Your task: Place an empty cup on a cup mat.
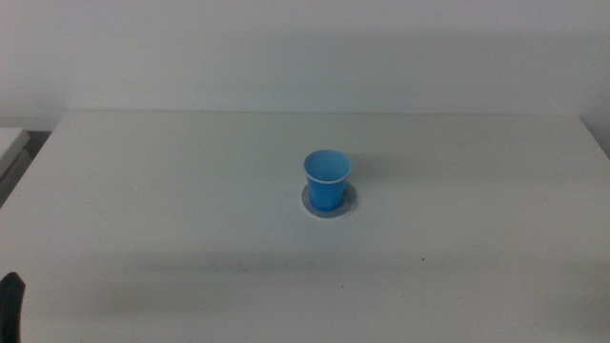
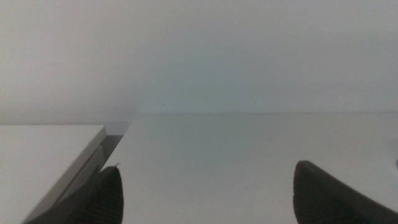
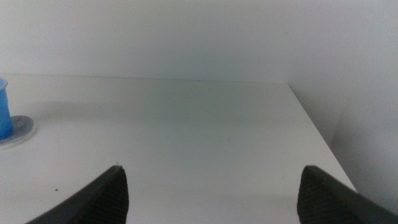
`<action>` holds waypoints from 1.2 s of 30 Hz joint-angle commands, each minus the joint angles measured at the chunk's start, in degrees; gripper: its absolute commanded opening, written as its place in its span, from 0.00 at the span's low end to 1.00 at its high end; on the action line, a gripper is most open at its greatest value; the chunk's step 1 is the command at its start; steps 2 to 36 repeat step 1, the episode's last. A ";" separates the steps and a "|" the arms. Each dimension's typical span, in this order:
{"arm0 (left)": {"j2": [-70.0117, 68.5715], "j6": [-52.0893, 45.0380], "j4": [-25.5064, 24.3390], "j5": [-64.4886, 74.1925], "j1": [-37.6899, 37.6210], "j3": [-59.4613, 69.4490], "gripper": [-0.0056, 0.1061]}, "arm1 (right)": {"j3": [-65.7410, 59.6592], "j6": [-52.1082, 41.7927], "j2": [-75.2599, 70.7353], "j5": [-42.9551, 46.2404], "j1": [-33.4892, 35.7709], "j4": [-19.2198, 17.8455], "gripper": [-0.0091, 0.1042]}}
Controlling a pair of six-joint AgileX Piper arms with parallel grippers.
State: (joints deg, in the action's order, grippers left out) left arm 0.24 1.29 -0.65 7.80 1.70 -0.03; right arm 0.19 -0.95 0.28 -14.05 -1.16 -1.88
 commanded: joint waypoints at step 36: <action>-0.24 0.53 0.06 -0.75 -0.05 0.03 0.89 | -0.19 -0.23 -0.28 0.38 0.12 -0.31 0.90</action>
